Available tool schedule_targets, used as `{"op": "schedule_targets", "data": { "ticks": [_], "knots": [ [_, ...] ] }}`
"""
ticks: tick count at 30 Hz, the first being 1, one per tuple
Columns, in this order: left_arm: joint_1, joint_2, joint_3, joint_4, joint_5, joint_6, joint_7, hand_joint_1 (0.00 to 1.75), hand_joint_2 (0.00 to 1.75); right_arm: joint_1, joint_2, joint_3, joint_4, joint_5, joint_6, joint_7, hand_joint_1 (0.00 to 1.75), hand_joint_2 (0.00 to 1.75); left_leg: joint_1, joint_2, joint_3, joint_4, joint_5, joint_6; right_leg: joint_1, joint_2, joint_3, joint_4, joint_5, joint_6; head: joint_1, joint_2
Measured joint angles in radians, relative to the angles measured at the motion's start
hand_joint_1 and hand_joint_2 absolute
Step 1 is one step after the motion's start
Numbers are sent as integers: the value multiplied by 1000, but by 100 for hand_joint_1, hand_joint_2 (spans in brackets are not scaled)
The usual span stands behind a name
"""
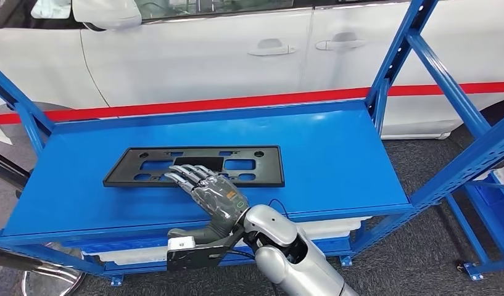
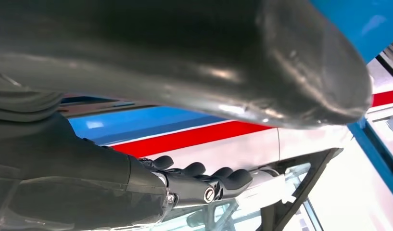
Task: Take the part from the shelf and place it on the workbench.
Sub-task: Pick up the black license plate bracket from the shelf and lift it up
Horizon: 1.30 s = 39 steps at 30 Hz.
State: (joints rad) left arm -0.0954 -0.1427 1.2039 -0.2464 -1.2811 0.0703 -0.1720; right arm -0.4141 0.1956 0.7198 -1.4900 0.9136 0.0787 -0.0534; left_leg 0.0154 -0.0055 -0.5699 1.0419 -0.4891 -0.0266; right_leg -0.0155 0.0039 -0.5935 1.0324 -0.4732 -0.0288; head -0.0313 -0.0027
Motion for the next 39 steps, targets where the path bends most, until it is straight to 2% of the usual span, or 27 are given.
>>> {"op": "schedule_targets", "data": {
  "ticks": [1,3,4,5,6,8,9,10,12,15,17,19,20,21,22,23,24,25,26,29,31,33,34,35,36,37,39],
  "knots": [
    [0,0,0,0,0,0,0,0,0,0,1,0,0,0,0,0,0,0,1,1,-19,43,-23,-4,-1,-1,4,-2,-1,-5,0,0],
    [1,0,0,0,0,0,0,0,0,0,1,0,2,0,0,0,0,0,1,1,-86,173,-78,-10,1,-2,8,-2,-6,-12,0,0],
    [2,0,0,0,0,0,0,0,0,1,1,0,4,0,0,0,0,0,1,1,-118,228,-92,-12,3,-2,10,-1,-9,-14,0,0],
    [3,0,0,0,0,0,0,0,0,2,1,0,5,0,0,0,0,0,1,1,-137,254,-88,-11,4,-1,14,-1,-12,-15,0,0],
    [3,0,0,0,0,0,0,0,0,3,1,0,6,0,0,0,0,0,1,1,-137,238,-62,-8,6,0,19,-1,-16,-15,0,0],
    [4,0,0,0,0,0,0,0,0,3,1,0,7,0,0,0,0,0,-1,1,-89,115,19,5,8,1,34,-2,-26,-14,0,0],
    [3,1,0,0,0,0,0,0,0,2,1,0,7,0,0,0,0,0,-5,1,-62,53,47,13,10,2,39,-2,-30,-11,0,0],
    [2,2,0,0,0,0,0,0,0,2,1,0,7,0,0,0,0,0,-10,1,-43,8,60,21,10,2,41,-2,-33,-7,0,0],
    [2,3,0,-1,0,1,0,0,0,2,1,0,8,0,0,0,0,0,-17,2,-33,-17,55,31,9,2,40,-6,-35,3,0,0],
    [3,1,0,-1,0,2,0,0,0,0,2,0,7,0,-1,0,0,0,-10,2,-14,-43,57,42,12,-1,41,5,-49,20,0,0],
    [2,0,0,-1,-1,2,0,0,0,-1,2,0,7,0,-2,-1,0,0,-6,2,0,-56,57,51,10,-3,1,93,-90,27,0,0],
    [1,0,0,-1,-1,2,0,0,0,1,0,0,10,0,-2,-1,0,0,-6,2,6,-56,49,56,8,-3,-75,215,-130,32,0,0],
    [2,0,0,-1,-1,1,0,0,0,3,-1,0,11,0,-2,-1,0,0,-6,2,10,-54,45,56,6,-3,-101,247,-128,34,0,0],
    [2,0,0,-1,-2,0,0,0,0,4,-2,0,13,0,-2,-1,0,0,-6,2,15,-52,39,56,4,-3,-111,244,-106,36,0,0],
    [3,0,0,-1,-2,0,0,0,0,3,-2,0,14,0,-2,-1,0,0,-6,1,21,-49,33,54,3,-3,-102,205,-69,36,0,0],
    [3,0,0,-1,-3,0,0,0,0,2,-2,0,15,0,-2,-1,0,0,-6,0,27,-46,25,51,2,-4,-79,141,-25,34,0,0],
    [3,-1,0,-1,-3,0,-1,0,0,-1,-2,0,16,0,-2,-1,0,0,-7,-1,31,-42,18,47,3,-4,-53,80,4,31,0,0],
    [2,-1,0,-1,-3,0,-2,0,0,-4,-2,0,19,0,-2,-1,0,0,-9,-1,34,-39,11,41,5,-3,-33,34,20,27,0,0],
    [2,-1,0,-1,-3,0,-2,0,0,-6,-2,-1,22,0,-2,0,0,0,-9,-1,35,-37,6,35,7,-3,-21,9,22,22,0,0],
    [0,-1,0,-1,-3,0,-4,0,0,-9,-1,-1,30,1,-2,1,0,0,-7,0,40,-38,-3,17,9,1,-13,-4,14,7,0,0],
    [-1,-1,0,-1,-4,0,-5,0,0,-11,0,-2,35,1,-3,2,0,87,-5,1,27,1,-25,5,3,0,1,-14,12,-4,0,0],
    [-1,-2,0,-2,-5,-1,-5,0,0,-13,0,-3,41,2,-4,2,0,175,-1,2,-35,119,-74,-6,1,-3,12,-18,8,-10,0,0],
    [1,-2,0,-2,-5,-3,-5,0,0,-12,0,-5,45,2,-4,3,0,175,1,2,-75,188,-96,-10,1,-4,16,-18,4,-12,0,0],
    [2,-2,0,-2,-4,-6,-6,0,0,-10,0,-7,50,2,-4,3,0,175,3,2,-108,234,-102,-13,1,-3,20,-18,1,-12,0,0],
    [4,-2,0,-2,-3,-9,-6,0,0,-8,-1,-9,55,2,-4,4,0,175,4,2,-125,246,-88,-15,1,-2,24,-17,-4,-11,0,0],
    [4,-2,0,-2,-3,-12,-6,0,0,-7,-1,-11,59,2,-4,4,0,175,6,2,-121,217,-55,-16,1,-1,30,-17,-8,-9,0,0],
    [4,-1,0,-2,-2,-15,-6,0,0,-7,-2,-13,66,2,-4,4,0,175,8,2,-73,86,29,-14,1,1,44,-15,-20,-2,0,0]
  ]
}}
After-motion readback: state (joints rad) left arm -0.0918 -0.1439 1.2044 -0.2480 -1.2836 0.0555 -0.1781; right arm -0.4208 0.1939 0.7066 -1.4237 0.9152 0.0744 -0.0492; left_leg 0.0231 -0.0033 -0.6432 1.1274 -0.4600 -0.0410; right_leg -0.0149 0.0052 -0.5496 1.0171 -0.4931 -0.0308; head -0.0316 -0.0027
